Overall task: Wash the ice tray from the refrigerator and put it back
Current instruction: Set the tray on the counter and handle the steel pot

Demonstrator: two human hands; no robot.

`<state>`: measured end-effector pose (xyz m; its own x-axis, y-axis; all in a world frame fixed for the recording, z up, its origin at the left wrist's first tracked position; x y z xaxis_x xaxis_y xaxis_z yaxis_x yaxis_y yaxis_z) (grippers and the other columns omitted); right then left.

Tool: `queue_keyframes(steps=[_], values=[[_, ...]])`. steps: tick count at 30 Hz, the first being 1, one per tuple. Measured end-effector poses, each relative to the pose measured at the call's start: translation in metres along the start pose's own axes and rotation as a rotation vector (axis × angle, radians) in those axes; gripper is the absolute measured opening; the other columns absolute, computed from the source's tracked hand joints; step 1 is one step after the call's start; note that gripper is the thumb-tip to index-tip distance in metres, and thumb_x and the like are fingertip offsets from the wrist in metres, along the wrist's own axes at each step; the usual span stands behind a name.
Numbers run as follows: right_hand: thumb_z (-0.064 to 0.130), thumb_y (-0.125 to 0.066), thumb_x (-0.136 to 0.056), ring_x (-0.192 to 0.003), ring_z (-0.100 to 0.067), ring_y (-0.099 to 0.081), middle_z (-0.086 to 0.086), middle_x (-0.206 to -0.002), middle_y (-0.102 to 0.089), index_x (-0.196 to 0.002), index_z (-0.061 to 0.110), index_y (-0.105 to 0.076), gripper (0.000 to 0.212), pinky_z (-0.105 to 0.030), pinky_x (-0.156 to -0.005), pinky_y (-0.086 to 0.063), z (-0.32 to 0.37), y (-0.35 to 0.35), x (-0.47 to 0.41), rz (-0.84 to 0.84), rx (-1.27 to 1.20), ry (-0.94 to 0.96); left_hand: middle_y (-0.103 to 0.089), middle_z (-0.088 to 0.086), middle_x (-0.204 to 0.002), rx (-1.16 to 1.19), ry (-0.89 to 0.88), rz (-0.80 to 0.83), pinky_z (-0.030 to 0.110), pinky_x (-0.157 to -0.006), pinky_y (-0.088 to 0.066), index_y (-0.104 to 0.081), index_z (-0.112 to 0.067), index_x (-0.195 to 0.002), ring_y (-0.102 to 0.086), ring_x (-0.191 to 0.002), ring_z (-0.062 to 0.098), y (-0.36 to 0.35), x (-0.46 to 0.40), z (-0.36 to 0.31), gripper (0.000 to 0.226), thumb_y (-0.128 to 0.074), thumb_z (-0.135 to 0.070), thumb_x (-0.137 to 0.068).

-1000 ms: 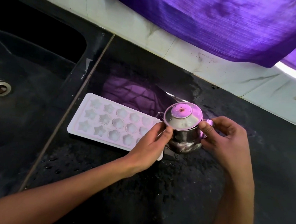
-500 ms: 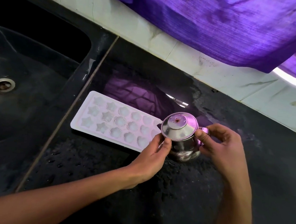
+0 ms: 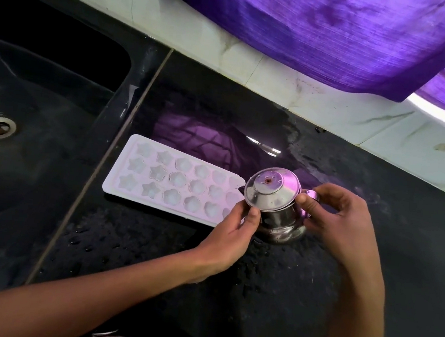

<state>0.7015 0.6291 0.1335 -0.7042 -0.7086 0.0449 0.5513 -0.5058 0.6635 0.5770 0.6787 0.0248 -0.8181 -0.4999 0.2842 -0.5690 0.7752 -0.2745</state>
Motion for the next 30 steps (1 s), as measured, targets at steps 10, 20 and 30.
queue_keyframes(steps=[10,20,30], values=[[0.023,-0.072,-0.077,-0.067,-0.02,-0.066,-0.006,-0.077,-0.068,-0.079,0.013,-0.066,0.011,-0.044,-0.067,-0.06,0.005,0.006,0.002,-0.031,-0.027,0.006,-0.044,-0.016,-0.139,-0.016,-0.052,0.008,0.027,-0.11,-0.031,-0.031,-0.032,-0.141,-0.039,-0.129,-0.001,-0.002,0.0,-0.01,0.071,-0.027,-0.064,-0.078],[0.028,-0.069,-0.069,-0.069,-0.023,-0.061,-0.009,-0.075,-0.067,-0.08,0.004,-0.065,0.027,-0.049,-0.071,-0.058,0.001,0.003,0.011,-0.044,-0.242,-0.01,-0.037,-0.038,-0.122,-0.007,-0.157,-0.007,-0.002,-0.087,-0.033,-0.023,-0.033,-0.136,-0.037,-0.104,-0.033,-0.003,0.004,-0.023,0.058,-0.028,-0.056,-0.083],[0.028,-0.07,-0.068,-0.074,-0.018,-0.06,0.007,-0.077,-0.072,-0.078,0.008,-0.066,0.023,-0.039,-0.069,-0.058,-0.004,0.0,0.019,0.032,-0.201,0.008,-0.013,-0.062,-0.107,-0.065,-0.048,0.036,-0.011,-0.077,-0.021,0.005,-0.052,-0.126,-0.018,-0.091,-0.045,-0.015,0.013,-0.006,0.047,-0.011,-0.068,-0.085]])
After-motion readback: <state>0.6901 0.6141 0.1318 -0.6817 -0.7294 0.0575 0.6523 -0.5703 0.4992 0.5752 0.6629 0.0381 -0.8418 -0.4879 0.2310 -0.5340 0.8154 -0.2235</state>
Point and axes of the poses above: each hand's wrist, its own x-axis away from the middle knuckle, its own y-axis out of the back of the hand, z = x × y, the point moved 5 cm from there along -x, towards the middle knuckle
